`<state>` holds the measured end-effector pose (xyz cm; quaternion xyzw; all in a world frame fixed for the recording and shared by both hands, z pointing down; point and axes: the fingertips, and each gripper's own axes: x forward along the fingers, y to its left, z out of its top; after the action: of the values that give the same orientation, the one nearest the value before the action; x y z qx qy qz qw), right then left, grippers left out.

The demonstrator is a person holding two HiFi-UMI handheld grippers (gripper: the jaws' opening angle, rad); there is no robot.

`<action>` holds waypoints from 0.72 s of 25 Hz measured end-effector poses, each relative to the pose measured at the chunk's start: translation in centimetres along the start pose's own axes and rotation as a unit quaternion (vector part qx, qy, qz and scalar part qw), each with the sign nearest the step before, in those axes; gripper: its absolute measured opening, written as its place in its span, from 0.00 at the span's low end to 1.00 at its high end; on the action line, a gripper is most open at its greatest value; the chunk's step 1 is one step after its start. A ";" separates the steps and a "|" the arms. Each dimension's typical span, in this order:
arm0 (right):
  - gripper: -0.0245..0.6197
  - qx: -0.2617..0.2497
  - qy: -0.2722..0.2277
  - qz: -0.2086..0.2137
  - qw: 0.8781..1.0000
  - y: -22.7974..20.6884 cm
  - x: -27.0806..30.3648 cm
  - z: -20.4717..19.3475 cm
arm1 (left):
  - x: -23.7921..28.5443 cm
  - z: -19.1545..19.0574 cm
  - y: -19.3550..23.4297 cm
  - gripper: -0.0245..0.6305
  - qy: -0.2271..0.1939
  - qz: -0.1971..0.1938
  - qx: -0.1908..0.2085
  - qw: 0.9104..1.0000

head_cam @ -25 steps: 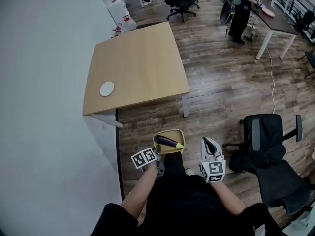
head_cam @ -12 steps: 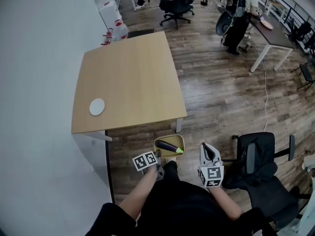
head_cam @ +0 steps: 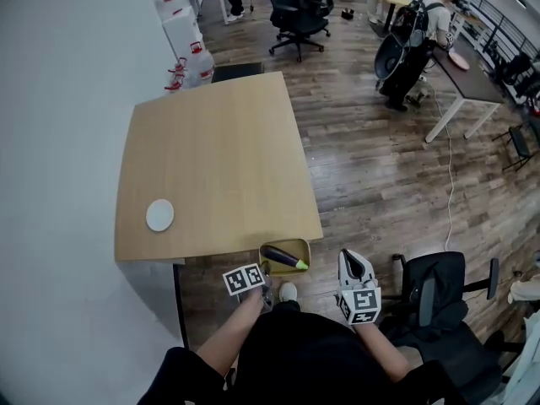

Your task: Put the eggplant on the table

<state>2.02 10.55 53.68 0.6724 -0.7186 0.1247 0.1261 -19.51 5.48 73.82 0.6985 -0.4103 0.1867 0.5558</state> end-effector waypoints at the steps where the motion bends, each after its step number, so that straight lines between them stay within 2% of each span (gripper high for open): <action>1: 0.13 -0.001 0.000 -0.004 1.000 -0.2 0.8 0.3 | 0.4 1.1 0.1 0.09 0.001 0.000 0.003 1.000; 7: 0.13 0.004 0.013 -0.030 0.999 -1.6 2.7 -0.1 | 3.9 5.0 -1.6 0.09 0.011 -0.019 0.013 1.000; 10: 0.13 0.009 0.017 -0.032 0.999 -1.9 4.2 -0.1 | 4.9 6.9 -2.0 0.09 0.010 -0.020 0.018 1.000; 14: 0.13 0.017 0.013 -0.034 0.999 -3.0 6.3 -0.2 | 6.6 8.0 -2.0 0.09 0.008 -0.018 0.007 1.000; 18: 0.13 0.025 0.010 -0.023 0.999 -4.0 9.3 0.6 | 7.4 10.9 -2.2 0.09 -0.004 -0.010 -0.001 1.000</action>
<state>5.38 1.38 56.36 0.6905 -0.6982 0.1466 0.1192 -15.49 -7.23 74.37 0.7024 -0.4058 0.1783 0.5570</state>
